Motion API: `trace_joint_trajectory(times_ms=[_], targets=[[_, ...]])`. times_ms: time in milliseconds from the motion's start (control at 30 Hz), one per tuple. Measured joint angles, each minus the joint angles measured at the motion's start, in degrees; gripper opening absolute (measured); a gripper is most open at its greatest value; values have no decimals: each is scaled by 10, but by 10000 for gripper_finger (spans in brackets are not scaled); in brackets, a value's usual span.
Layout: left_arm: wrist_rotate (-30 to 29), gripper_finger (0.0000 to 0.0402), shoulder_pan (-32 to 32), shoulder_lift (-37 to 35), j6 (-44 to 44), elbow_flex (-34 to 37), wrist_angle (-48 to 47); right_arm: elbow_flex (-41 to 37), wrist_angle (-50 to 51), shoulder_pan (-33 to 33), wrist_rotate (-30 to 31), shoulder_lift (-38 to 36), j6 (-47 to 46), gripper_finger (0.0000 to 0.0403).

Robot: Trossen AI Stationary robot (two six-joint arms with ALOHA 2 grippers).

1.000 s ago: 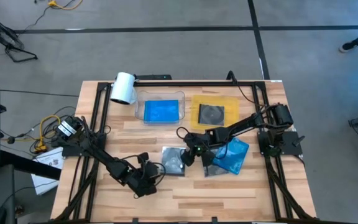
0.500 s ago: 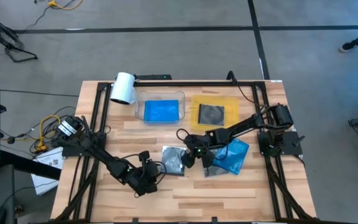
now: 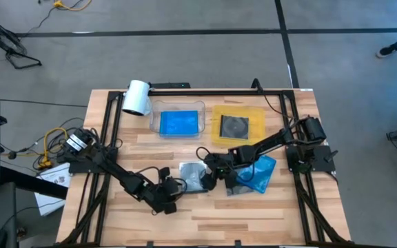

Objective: Pick & place jewel cases by type
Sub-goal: Put the left black CD case into the yellow bin

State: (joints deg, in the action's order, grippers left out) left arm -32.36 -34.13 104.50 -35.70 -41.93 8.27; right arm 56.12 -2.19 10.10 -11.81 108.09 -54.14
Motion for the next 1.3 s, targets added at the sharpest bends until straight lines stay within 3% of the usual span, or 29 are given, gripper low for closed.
trace_joint_trajectory(times_ms=[400, 1000, 1133, 1300], targets=[[-5, 171, -17, 28, -27, 0, 29, 0, 0, -1, 5, 0, -5, 249], [-36, 171, -49, 29, -76, 1, 5, 0, -58, 0, -43, 1, -13, 249], [-54, 171, -55, 31, -62, 1, 14, 1, 11, 0, -26, 0, -17, 249], [-61, 171, -54, 15, -2, 4, 24, 1, 10, -1, -13, 0, -14, 249]])
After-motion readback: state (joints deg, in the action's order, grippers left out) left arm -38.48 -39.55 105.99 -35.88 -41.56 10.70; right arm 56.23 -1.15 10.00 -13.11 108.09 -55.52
